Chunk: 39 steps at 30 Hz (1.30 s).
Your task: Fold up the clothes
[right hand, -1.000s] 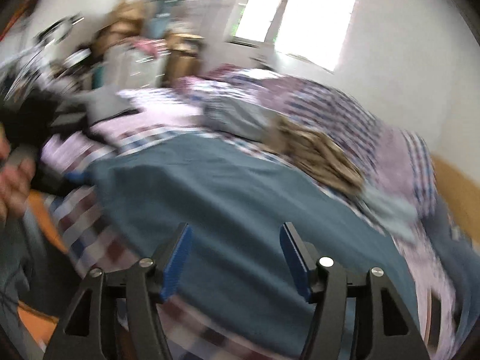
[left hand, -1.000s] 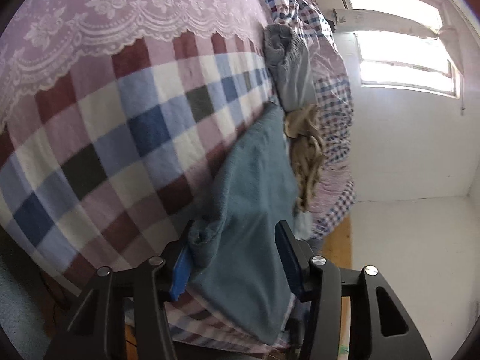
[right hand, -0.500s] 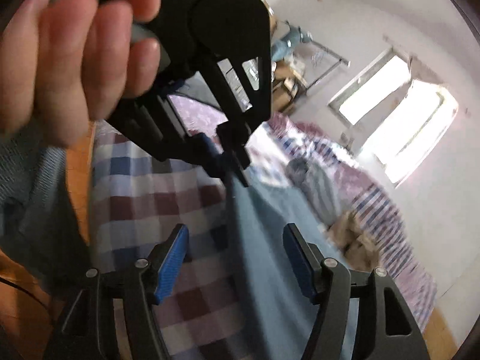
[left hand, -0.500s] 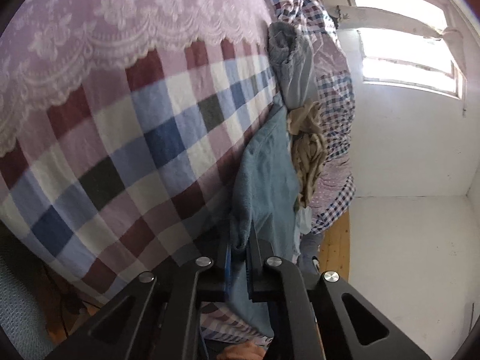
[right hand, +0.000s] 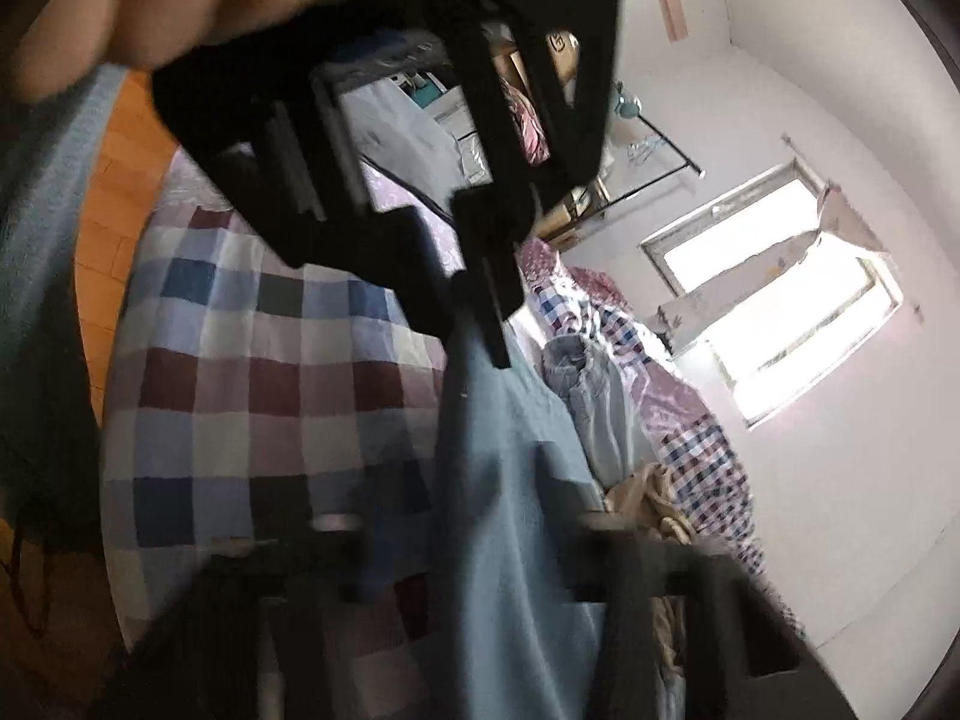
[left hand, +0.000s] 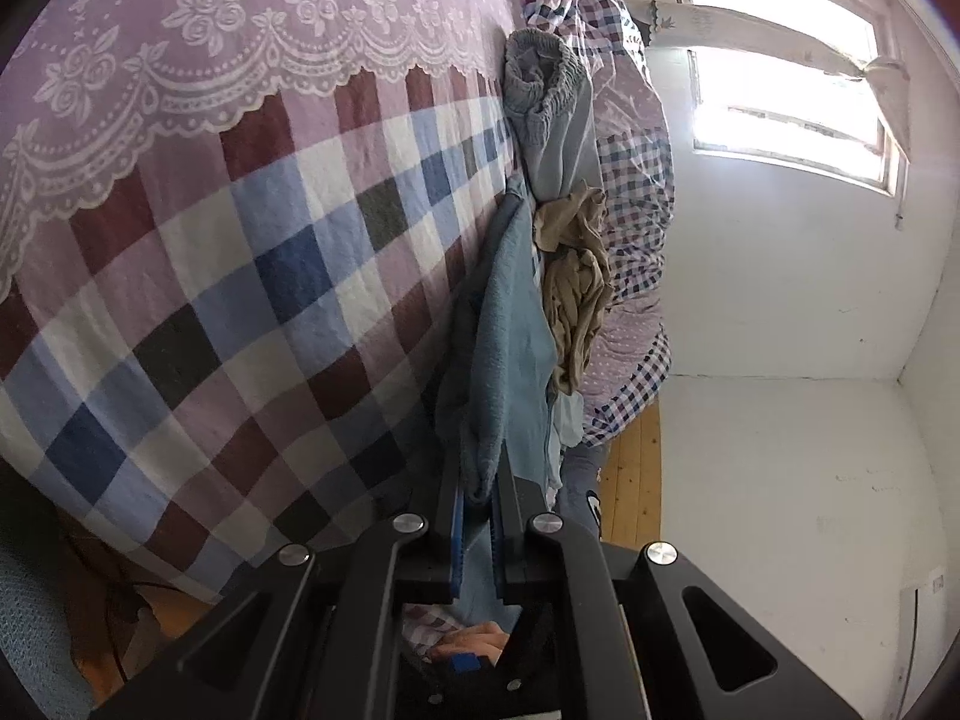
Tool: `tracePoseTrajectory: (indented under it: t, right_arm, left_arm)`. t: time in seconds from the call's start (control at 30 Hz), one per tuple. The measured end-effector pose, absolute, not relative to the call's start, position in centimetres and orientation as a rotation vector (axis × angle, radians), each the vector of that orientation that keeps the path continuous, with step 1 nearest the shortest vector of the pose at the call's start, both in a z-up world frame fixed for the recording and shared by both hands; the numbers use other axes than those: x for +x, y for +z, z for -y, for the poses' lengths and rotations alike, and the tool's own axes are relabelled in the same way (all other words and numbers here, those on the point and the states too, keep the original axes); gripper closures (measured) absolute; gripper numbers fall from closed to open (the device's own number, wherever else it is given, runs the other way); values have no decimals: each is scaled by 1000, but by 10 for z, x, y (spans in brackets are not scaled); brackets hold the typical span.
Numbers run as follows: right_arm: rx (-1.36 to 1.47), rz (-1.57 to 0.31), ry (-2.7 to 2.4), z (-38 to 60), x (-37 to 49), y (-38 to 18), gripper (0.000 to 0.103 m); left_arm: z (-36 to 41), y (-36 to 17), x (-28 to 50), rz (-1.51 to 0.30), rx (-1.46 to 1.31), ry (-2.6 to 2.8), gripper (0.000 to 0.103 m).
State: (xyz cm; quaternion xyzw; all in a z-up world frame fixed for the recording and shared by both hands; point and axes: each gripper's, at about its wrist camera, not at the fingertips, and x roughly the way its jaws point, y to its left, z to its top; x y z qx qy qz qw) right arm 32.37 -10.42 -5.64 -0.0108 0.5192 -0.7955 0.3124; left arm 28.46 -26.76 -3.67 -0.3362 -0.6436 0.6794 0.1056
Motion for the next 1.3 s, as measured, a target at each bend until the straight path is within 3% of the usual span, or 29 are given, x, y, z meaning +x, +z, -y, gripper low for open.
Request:
tracePoseTrajectory:
  t: [0.03, 0.13, 0.2, 0.27, 0.33, 0.43, 0.6, 1.0, 1.1, 1.13, 1.3]
  right_arm:
    - [-20, -1365, -2105, 105, 320, -55, 100]
    - [11, -1315, -2118, 105, 312, -49, 100]
    - [20, -1287, -2127, 105, 309, -42, 101]
    - [27, -1264, -2132, 105, 306, -35, 101]
    - [31, -1239, -2139, 104, 304, -30, 101]
    - [26, -1215, -2144, 102, 306, -21, 101]
    - [36, -1181, -2146, 101, 312, -15, 101]
    - [31, -1157, -2139, 97, 317, -12, 101]
    - [26, -1156, -2139, 96, 322, -13, 101]
    - [25, -1158, -2140, 96, 324, -13, 101]
    - [3, -1190, -2157, 97, 309, -21, 99]
  left_arm:
    - [267, -37, 284, 1896, -998, 2003, 98]
    - [265, -37, 280, 1878, -1016, 2010, 95]
    - [265, -34, 281, 1864, -995, 2015, 80]
    - [267, -29, 280, 1857, -951, 2021, 45]
    - [267, -25, 278, 1840, -913, 2030, 38]
    - [263, -20, 270, 1783, -921, 2055, 35]
    - [250, -16, 245, 1649, -1015, 2130, 35]
    - [254, -18, 223, 1662, -993, 2108, 36]
    - [255, -18, 222, 1667, -1001, 2105, 66]
    - [255, -19, 221, 1667, -1008, 2105, 87]
    - [255, -14, 223, 1655, -998, 2124, 91]
